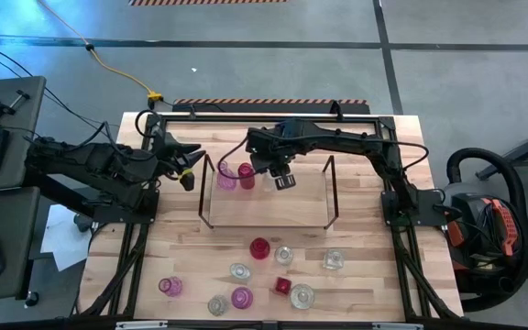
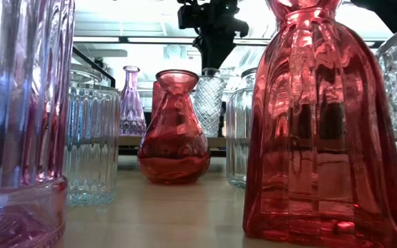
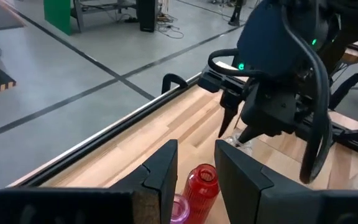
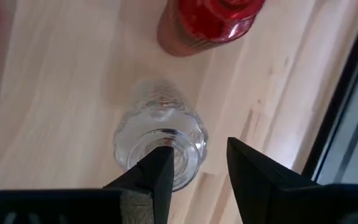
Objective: Sort vases onto shelf
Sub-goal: Put the transparent vase on the shelf, then put the red vase aligned with the other red vase on the shelf
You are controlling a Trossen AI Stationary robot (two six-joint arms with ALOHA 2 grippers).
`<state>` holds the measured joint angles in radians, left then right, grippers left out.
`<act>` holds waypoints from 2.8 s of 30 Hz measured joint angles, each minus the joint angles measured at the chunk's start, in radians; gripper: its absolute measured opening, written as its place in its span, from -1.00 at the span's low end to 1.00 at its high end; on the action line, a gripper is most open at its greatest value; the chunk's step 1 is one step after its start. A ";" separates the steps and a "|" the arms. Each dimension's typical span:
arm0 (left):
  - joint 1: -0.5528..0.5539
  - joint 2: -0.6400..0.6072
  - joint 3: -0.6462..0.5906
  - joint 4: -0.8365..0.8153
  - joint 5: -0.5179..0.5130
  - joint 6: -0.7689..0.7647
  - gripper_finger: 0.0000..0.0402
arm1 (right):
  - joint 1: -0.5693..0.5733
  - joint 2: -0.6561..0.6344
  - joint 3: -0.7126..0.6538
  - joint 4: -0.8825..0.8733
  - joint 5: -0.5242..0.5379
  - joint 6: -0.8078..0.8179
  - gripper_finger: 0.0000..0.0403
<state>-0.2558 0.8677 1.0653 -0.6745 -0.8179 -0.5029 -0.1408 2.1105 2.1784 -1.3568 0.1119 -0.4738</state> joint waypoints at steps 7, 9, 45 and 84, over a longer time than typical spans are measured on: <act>0.000 0.020 0.000 0.046 0.080 0.032 -0.52 | -0.016 0.000 0.000 0.004 -0.045 0.032 -0.38; 0.000 0.025 0.000 0.044 0.080 0.033 -0.52 | -0.013 0.000 0.000 -0.011 -0.070 0.024 -0.38; 0.000 0.036 0.000 0.044 0.083 0.032 -0.52 | 0.010 0.000 0.001 0.088 0.042 0.031 -0.38; 0.000 0.035 0.000 0.042 0.154 0.061 -0.52 | 0.144 -0.090 0.159 -0.051 0.167 0.397 -0.38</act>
<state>-0.2562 0.9031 1.0653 -0.6321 -0.6637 -0.4420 0.0035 2.0209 2.3371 -1.4075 0.2787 -0.0763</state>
